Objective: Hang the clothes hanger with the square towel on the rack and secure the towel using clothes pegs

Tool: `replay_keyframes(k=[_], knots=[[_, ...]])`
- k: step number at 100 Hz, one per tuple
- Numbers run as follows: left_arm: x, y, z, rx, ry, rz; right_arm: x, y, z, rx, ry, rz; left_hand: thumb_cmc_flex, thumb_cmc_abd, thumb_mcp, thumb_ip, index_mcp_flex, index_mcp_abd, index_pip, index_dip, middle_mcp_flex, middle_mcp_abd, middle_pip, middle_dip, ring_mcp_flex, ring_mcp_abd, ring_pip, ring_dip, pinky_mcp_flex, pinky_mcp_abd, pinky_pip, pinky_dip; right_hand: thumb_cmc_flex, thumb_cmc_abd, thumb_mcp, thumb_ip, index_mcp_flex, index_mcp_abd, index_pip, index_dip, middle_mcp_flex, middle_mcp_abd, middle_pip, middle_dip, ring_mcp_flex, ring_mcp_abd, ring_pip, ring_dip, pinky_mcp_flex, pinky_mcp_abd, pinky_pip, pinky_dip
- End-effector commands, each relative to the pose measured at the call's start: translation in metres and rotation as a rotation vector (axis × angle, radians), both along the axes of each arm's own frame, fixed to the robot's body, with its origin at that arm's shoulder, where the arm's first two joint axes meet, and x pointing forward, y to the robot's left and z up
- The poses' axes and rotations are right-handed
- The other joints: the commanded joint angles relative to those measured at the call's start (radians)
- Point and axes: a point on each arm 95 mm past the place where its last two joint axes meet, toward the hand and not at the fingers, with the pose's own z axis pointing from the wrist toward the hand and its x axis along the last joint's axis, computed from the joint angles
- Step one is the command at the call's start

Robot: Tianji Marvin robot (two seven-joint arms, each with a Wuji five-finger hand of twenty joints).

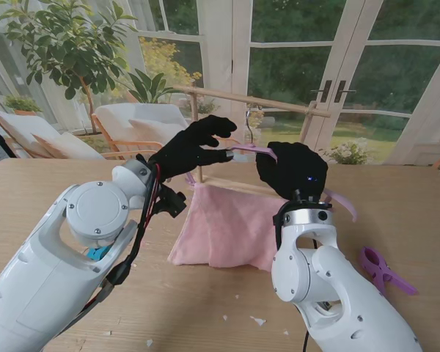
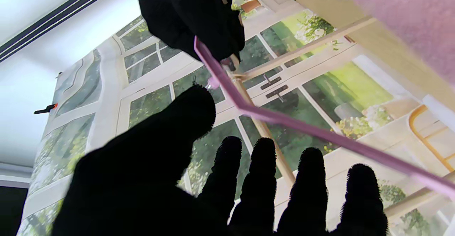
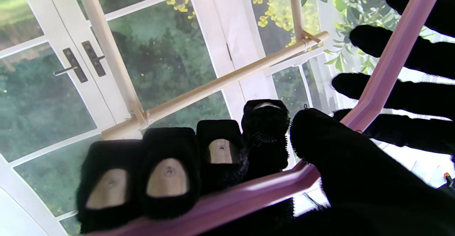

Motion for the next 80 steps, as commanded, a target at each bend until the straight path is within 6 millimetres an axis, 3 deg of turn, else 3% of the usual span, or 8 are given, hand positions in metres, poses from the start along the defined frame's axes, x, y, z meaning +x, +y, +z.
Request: replay_keyframes(k=[1, 22, 33, 52, 80], knots=[[-0.003, 0.005, 0.007, 0.001, -0.025, -0.006, 0.000, 0.001, 0.002, 0.008, 0.008, -0.008, -0.021, -0.024, 0.027, 0.028, -0.028, -0.029, -0.011, -0.008, -0.024, -0.046, -0.012, -0.008, -0.030, -0.034, -0.029, 0.017, 0.021, -0.042, -0.106, 0.078, -0.039, 0.072, 0.008, 0.045, 0.031, -0.018, 0.016, 0.026, 0.024, 0.004, 0.060, 0.016, 0.035, 0.003, 0.081, 0.008, 0.083, -0.129, 0.201, -0.032], [-0.011, 0.029, 0.019, -0.012, -0.108, 0.015, 0.003, -0.003, 0.003, 0.009, 0.012, -0.034, -0.020, 0.000, 0.003, 0.026, 0.011, -0.024, -0.022, -0.012, 0.005, -0.039, 0.002, 0.003, -0.016, -0.021, -0.042, 0.023, 0.025, -0.045, -0.134, 0.102, -0.043, 0.070, 0.011, 0.048, 0.036, -0.022, 0.016, 0.026, 0.032, 0.001, 0.061, 0.017, 0.054, -0.001, 0.095, 0.005, 0.133, -0.145, 0.229, -0.052], [-0.020, 0.049, 0.015, 0.031, -0.152, 0.033, 0.003, -0.006, 0.005, 0.025, 0.012, -0.042, -0.019, 0.011, -0.010, 0.028, 0.083, -0.005, -0.020, -0.007, 0.065, -0.017, 0.025, 0.021, 0.008, -0.001, -0.039, 0.041, 0.046, -0.023, -0.125, 0.126, -0.041, 0.071, 0.011, 0.047, 0.036, -0.022, 0.015, 0.026, 0.032, 0.001, 0.061, 0.017, 0.054, -0.001, 0.096, 0.003, 0.133, -0.146, 0.232, -0.058], [-0.033, 0.086, -0.010, 0.135, -0.185, 0.085, 0.002, -0.010, 0.009, 0.059, 0.005, -0.048, -0.018, 0.009, -0.004, 0.029, 0.159, 0.017, 0.023, 0.036, 0.120, 0.009, 0.046, 0.047, 0.046, 0.032, -0.008, 0.074, 0.085, 0.018, -0.098, 0.185, -0.039, 0.070, 0.010, 0.047, 0.036, -0.019, 0.015, 0.027, 0.032, 0.001, 0.061, 0.018, 0.054, 0.001, 0.097, 0.001, 0.135, -0.145, 0.237, -0.065], [-0.032, 0.116, -0.058, 0.252, -0.125, 0.177, 0.000, -0.011, 0.015, 0.078, -0.009, -0.046, 0.002, 0.019, -0.019, 0.029, 0.165, 0.033, 0.061, 0.080, 0.105, 0.013, 0.047, 0.063, 0.028, 0.028, 0.005, 0.071, 0.090, 0.012, -0.106, 0.212, -0.038, 0.071, 0.009, 0.047, 0.038, -0.018, 0.015, 0.028, 0.034, 0.005, 0.061, 0.018, 0.058, 0.003, 0.101, 0.000, 0.146, -0.148, 0.245, -0.072]])
